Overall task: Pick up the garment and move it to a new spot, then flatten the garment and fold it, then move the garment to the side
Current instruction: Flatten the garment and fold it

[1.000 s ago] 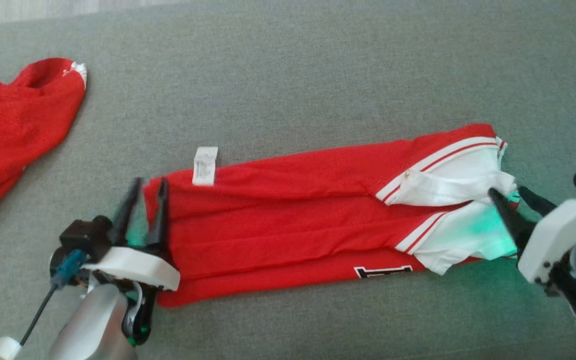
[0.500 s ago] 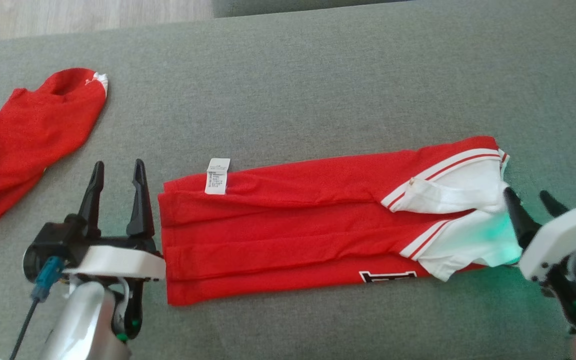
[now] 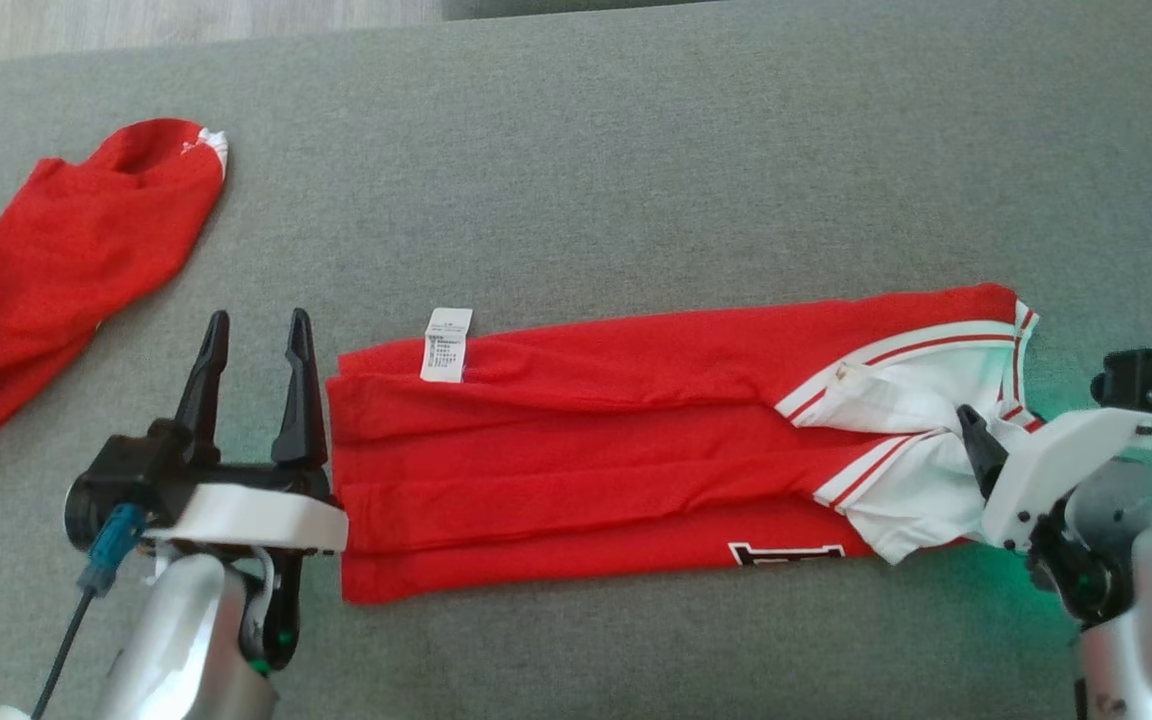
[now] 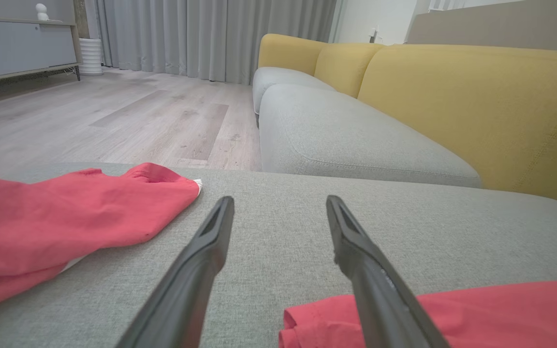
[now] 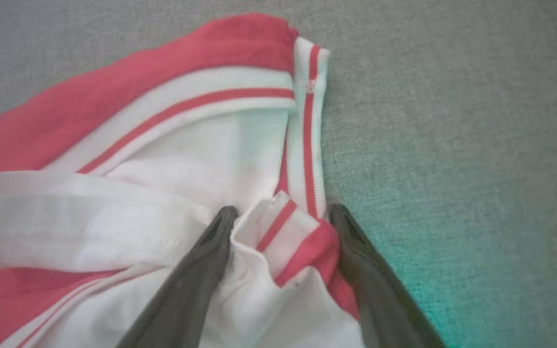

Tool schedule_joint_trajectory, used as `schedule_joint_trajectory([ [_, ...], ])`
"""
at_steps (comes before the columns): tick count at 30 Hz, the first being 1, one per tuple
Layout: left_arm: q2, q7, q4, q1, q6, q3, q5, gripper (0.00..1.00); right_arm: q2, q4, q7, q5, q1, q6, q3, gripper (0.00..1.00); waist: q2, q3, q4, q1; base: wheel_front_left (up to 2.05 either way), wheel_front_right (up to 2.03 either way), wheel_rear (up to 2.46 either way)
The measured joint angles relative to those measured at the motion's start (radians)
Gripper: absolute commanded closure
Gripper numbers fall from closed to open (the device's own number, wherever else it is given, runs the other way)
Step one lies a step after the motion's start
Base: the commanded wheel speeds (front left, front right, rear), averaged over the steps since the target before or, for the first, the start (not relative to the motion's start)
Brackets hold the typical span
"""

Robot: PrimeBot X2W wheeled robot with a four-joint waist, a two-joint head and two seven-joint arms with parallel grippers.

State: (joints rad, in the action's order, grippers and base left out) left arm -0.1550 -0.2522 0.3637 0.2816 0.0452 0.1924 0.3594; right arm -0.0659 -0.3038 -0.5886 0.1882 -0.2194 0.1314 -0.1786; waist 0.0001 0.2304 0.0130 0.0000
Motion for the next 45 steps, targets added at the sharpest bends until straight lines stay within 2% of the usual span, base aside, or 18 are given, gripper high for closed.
schedule_joint_trajectory([
  [1,0.002,0.0,0.001,0.0,0.0,-0.002,0.0,0.0,-0.001,-0.003,-0.01,0.006,-0.003,0.0,0.003,0.0,0.0,0.0,0.001,0.0,0.0,0.0,0.0],
  [2,0.004,0.0,0.001,0.0,0.001,-0.003,0.0,0.0,-0.004,-0.005,-0.02,0.012,-0.004,0.0,0.009,0.3,0.0,0.0,0.001,0.0,0.0,0.0,0.0],
  [3,0.005,0.0,0.002,0.0,0.007,-0.005,0.0,0.0,-0.007,-0.005,-0.026,0.021,-0.005,0.0,0.012,0.3,0.0,0.0,0.001,0.0,0.0,0.0,0.0],
  [4,0.006,0.0,0.004,0.0,0.008,-0.008,-0.001,0.0,-0.007,-0.004,-0.029,0.029,-0.006,0.0,0.015,0.58,0.0,0.0,0.0,0.0,0.0,0.0,0.0],
  [5,0.006,0.0,0.005,0.0,0.008,-0.011,-0.003,0.0,-0.007,-0.003,-0.029,0.034,-0.006,0.0,0.02,1.0,0.0,0.0,-0.001,0.0,0.0,0.0,0.0],
  [12,0.01,0.0,0.007,-0.002,0.013,-0.035,-0.01,0.0,-0.007,0.01,0.018,0.028,-0.014,0.0,0.015,1.0,0.0,-0.007,-0.021,0.0001,0.0,0.0,0.0],
  [19,0.02,0.0,0.008,-0.007,0.026,-0.048,-0.026,0.0,-0.05,0.197,-0.024,-0.079,-0.004,0.0,-0.173,1.0,0.0,-0.03,-0.033,0.0,0.0,0.0,0.0],
  [24,0.024,0.0,0.007,-0.041,0.026,-0.064,-0.031,0.0,-0.077,0.329,-0.071,-0.125,0.041,0.0,-0.239,1.0,0.0,-0.045,-0.041,0.0,0.0,0.0,0.0],
  [27,0.027,0.0,0.008,-0.058,0.026,-0.065,-0.035,0.0,-0.093,0.375,-0.091,-0.129,0.069,0.0,-0.235,1.0,0.0,-0.057,-0.044,0.0,0.0,0.0,0.0],
  [30,0.03,0.0,0.007,-0.064,0.027,-0.067,-0.035,0.0,-0.098,0.425,-0.1,-0.128,0.089,0.0,-0.162,1.0,0.0,-0.069,-0.042,0.0,0.0,0.0,0.0],
  [34,0.037,0.0,0.007,-0.067,0.027,-0.069,-0.041,0.0,-0.08,0.506,-0.118,-0.113,0.112,0.0,0.007,1.0,0.0,-0.083,-0.035,0.0,0.0,0.0,0.0],
  [35,0.037,0.0,0.007,-0.067,0.027,-0.069,-0.041,0.0,-0.08,0.506,-0.118,-0.113,0.112,0.0,0.007,1.0,0.0,-0.083,-0.035,0.0,0.0,0.0,0.0],
  [38,0.041,0.0,0.005,-0.075,0.027,-0.07,-0.043,0.0,-0.067,0.537,-0.122,-0.085,0.112,0.0,0.16,1.0,0.0,-0.089,-0.027,0.0,0.0,0.0,0.0],
  [41,0.041,0.0,0.004,-0.088,0.036,-0.07,-0.043,0.0,-0.057,0.533,-0.121,-0.065,0.107,0.0,0.308,1.0,0.0,-0.089,-0.018,0.0,0.0,0.0,0.0],
  [45,0.044,0.0,-0.001,-0.087,0.036,-0.072,-0.046,0.0,-0.033,0.452,-0.104,-0.027,0.075,0.0,0.48,1.0,0.0,-0.084,-0.005,0.0,0.0,0.0,0.0],
])
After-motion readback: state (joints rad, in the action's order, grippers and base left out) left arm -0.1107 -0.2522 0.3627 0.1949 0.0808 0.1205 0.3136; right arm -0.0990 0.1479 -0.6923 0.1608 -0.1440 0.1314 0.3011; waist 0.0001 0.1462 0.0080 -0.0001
